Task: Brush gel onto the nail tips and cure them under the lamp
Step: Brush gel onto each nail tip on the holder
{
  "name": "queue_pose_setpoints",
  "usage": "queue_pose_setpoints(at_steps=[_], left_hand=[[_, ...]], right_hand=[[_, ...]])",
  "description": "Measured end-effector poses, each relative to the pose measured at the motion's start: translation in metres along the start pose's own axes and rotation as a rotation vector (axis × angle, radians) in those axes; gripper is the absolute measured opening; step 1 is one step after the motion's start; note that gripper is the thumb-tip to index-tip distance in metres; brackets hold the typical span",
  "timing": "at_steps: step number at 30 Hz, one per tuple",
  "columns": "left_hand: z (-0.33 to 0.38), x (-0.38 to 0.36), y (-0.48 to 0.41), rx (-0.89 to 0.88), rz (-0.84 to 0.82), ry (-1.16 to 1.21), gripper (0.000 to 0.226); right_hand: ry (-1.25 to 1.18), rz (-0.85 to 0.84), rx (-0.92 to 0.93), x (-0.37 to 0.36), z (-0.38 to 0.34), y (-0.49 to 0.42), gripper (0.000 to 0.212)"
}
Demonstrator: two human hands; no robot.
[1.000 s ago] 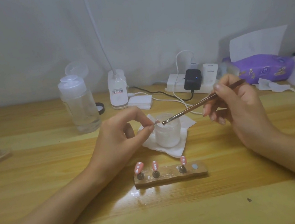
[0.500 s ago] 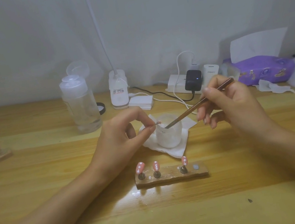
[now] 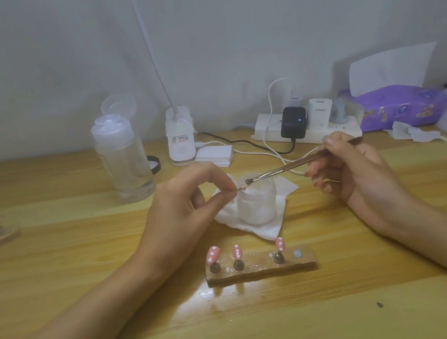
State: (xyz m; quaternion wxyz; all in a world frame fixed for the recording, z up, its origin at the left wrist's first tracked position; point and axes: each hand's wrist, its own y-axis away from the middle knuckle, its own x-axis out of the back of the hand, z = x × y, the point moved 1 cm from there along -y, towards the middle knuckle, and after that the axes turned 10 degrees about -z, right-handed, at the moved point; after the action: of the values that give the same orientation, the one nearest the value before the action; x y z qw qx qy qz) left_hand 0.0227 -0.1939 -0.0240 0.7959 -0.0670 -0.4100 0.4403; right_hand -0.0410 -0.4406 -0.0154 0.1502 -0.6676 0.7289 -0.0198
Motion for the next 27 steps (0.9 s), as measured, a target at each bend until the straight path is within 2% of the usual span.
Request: queue_pose_setpoints(at_steps=[23,27], left_hand=[[-0.0014,-0.0002,0.0006,-0.046,0.002,-0.051,0.008],[-0.0013,0.0005,0.0009,-0.047,0.003,-0.054,0.004]], right_hand=[[0.090,-0.039,0.021,-0.0028,0.0029,-0.0004,0.022],[0.041,-0.015,0.020,-0.0002,0.0021,-0.0010,0.021]])
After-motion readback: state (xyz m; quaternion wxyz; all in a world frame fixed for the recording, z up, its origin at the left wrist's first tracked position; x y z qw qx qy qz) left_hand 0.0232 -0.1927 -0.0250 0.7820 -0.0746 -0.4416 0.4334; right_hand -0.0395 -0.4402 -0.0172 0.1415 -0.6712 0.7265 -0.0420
